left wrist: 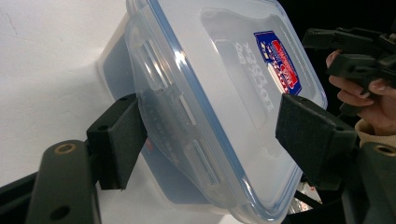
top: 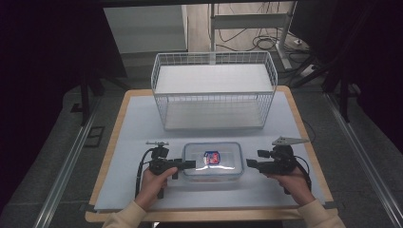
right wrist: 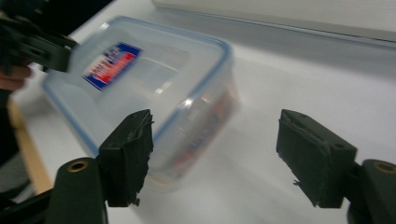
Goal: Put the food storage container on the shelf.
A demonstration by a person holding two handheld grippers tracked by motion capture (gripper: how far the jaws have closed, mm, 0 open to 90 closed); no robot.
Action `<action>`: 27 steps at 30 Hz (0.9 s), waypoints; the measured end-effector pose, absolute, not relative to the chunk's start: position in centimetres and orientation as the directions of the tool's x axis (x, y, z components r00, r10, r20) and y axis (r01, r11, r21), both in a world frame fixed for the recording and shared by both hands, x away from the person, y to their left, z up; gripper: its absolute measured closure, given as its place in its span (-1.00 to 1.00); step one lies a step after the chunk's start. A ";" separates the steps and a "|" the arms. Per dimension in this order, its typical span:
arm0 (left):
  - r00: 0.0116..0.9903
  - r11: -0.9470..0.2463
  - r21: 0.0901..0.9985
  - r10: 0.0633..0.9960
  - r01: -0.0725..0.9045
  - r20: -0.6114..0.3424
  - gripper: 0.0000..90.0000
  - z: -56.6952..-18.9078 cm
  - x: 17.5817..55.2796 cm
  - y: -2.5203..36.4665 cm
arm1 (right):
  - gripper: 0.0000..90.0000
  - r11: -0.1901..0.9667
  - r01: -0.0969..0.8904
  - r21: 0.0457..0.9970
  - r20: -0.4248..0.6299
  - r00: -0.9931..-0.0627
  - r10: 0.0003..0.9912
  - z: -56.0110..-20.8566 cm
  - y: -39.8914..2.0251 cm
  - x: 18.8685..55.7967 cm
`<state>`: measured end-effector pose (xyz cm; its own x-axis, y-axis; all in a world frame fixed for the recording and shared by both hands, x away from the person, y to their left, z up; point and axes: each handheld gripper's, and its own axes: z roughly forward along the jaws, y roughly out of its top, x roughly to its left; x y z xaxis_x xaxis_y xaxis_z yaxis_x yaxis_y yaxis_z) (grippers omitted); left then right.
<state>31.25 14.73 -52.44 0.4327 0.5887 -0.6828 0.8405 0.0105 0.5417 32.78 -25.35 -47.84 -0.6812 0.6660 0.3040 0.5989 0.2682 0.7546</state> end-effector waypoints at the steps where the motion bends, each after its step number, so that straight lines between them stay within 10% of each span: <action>1: 0.434 0.010 0.543 0.589 0.840 -0.682 -0.43 -52.4 31.2 14.7 | -0.45 0.254 0.607 0.753 0.324 -0.679 0.659 -47.7 -25.2 32.8; 27: 0.444 0.012 0.556 0.588 0.831 -0.677 -0.43 -52.5 31.2 14.7 | -0.40 0.236 0.795 0.559 0.587 -0.580 0.565 -50.2 -21.8 35.8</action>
<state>31.16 14.71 -52.51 0.4436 0.5876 -0.6767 0.8314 0.0120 0.5555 35.82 -21.79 -50.20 -0.5805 0.5648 0.5866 0.7948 0.2365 0.5588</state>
